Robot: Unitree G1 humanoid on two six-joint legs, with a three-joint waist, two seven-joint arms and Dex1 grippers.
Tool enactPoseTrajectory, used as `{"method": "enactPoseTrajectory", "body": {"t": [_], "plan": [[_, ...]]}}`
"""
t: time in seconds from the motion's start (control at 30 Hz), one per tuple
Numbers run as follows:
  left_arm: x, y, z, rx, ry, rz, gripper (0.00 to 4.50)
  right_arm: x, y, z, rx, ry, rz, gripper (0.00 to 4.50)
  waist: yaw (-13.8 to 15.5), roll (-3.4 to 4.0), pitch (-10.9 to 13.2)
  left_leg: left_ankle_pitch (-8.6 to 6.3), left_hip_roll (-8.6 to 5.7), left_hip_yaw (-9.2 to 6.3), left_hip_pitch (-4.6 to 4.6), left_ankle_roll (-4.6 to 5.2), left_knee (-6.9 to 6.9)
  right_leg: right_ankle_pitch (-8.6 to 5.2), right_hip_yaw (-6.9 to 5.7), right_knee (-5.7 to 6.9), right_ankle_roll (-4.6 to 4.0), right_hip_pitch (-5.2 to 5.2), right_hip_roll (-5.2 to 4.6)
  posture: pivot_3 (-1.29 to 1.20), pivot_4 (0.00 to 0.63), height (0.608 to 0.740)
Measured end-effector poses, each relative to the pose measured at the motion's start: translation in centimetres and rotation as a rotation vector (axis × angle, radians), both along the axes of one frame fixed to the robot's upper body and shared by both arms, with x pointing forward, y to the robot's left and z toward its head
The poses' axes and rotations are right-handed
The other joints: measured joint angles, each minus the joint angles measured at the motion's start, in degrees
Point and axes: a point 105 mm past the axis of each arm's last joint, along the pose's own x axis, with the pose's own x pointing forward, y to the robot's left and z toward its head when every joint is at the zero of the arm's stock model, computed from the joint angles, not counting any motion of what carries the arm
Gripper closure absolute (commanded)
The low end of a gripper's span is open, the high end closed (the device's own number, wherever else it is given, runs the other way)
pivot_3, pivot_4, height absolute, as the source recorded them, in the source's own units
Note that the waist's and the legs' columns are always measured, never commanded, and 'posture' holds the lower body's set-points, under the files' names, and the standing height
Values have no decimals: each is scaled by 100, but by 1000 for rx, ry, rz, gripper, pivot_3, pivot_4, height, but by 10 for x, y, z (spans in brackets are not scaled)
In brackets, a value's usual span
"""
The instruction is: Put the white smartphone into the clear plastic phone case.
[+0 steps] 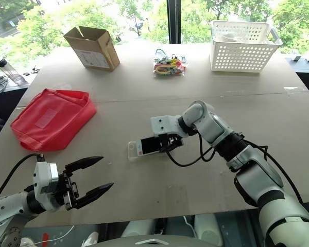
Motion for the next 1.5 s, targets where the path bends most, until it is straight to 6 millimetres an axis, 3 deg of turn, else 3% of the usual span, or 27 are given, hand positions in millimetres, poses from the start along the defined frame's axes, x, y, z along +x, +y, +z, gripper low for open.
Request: {"method": "enactPoseTrajectory", "body": {"t": [0.03, 0.1, 0.17, 0.37, 0.4, 0.47, 0.5, 0.57, 0.67, 0.73, 0.87, 0.93, 1.0, 1.37, 1.5], "plan": [[0, 1, -1, 1, 3, 3, 0, -1, 0, 0, -2, 1, 3, 1717, 0, 0, 0, 0, 0, 0, 0, 0, -1, 0, 0, 0, 0, 0, 0, 0, 150, 733], [0, 2, -2, 3, 7, 7, 0, -1, 0, -1, -7, 1, 8, 696, 0, 0, 0, 0, 0, 0, 0, 0, -1, 0, -1, 0, 0, 0, 0, 0, 150, 733], [0, 2, -2, 4, 6, 6, 0, -2, 3, -3, -8, 16, 0, 23, 0, 0, 0, 0, 0, 0, 0, 0, -1, 0, 0, 0, 0, 0, 0, 0, 150, 733], [2, 4, -3, 0, 7, 20, 0, 1, -3, 3, 84, 29, -84, 23, 19, 4, 6, 0, 0, -1, -9, 0, -1, 0, -3, -3, 0, -5, -1, 0, 150, 733], [3, 7, -5, -7, 19, 37, 0, -1, -7, 17, 150, 58, -108, 416, 18, 6, 8, -1, 1, -2, -11, 0, 0, 0, -4, -5, 0, -5, -1, 0, 150, 733], [6, 10, -6, -21, 36, 49, 0, -6, -13, 34, 230, 82, -133, 783, 28, 7, 8, -1, 1, -6, -14, 0, -1, 0, -8, -5, 0, -6, -1, 0, 150, 733], [8, 13, -6, -30, 42, 58, 0, -12, -17, 41, 268, 98, -135, 1496, 28, 5, 7, -1, 4, -10, -13, -1, -1, 0, -13, -6, 0, -5, 0, 0, 150, 733], [9, 16, -6, -37, 54, 61, 0, -17, -18, 44, 292, 122, -140, 2236, 15, 7, 8, -1, 4, -9, -12, -1, -2, 0, -10, -5, 0, -5, -1, 0, 150, 733], [18, 27, -1, -16, 71, 16, 0, -23, -16, 34, 322, 178, -185, 3957, -3, 10, 10, -1, 6, -8, -11, -2, -2, 0, -10, 0, 0, -6, 0, 0, 150, 733], [20, 30, 2, -5, 69, -12, 0, -23, -11, 34, 335, 179, -195, 4435, -17, 11, 10, -1, 6, -8, -10, -2, -2, 0, -10, 2, 0, -8, 0, 0, 150, 733], [27, 41, 6, 18, 77, -50, 0, -24, 10, 26, 357, 182, -201, 4435, -21, 11, 11, -2, 5, -8, -10, -4, -3, 0, -13, 1, 0, -10, 1, 0, 150, 733], [30, 43, 7, 21, 73, -54, 0, -20, 17, 13, 337, 170, -227, 4435, -19, 10, 10, -2, 3, -8, -11, -4, -2, 0, -20, 1, 0, -11, 0, 0, 150, 733], [32, 44, 6, 29, 72, -62, 0, -12, 19, -13, 258, 156, -276, 4435, -15, 10, 10, -2, 0, -7, -13, -4, -1, 0, -27, 0, 0, -11, -4, 0, 150, 733], [32, 33, -3, 15, 86, -90, 0, -11, 18, -31, 179, 153, -286, 4435, 14, 43, -98, -4, 2, -4, 39, -4, -4, 0, -33, 5, -1, 37, -12, 0, 150, 733], [33, 29, -6, 8, 86, -94, 0, -18, 14, -32, 260, 251, -332, 4435, 20, 31, -126, -7, 0, -5, 42, 0, -3, 0, -34, 4, -2, 43, -16, 0, 150, 733]]}}
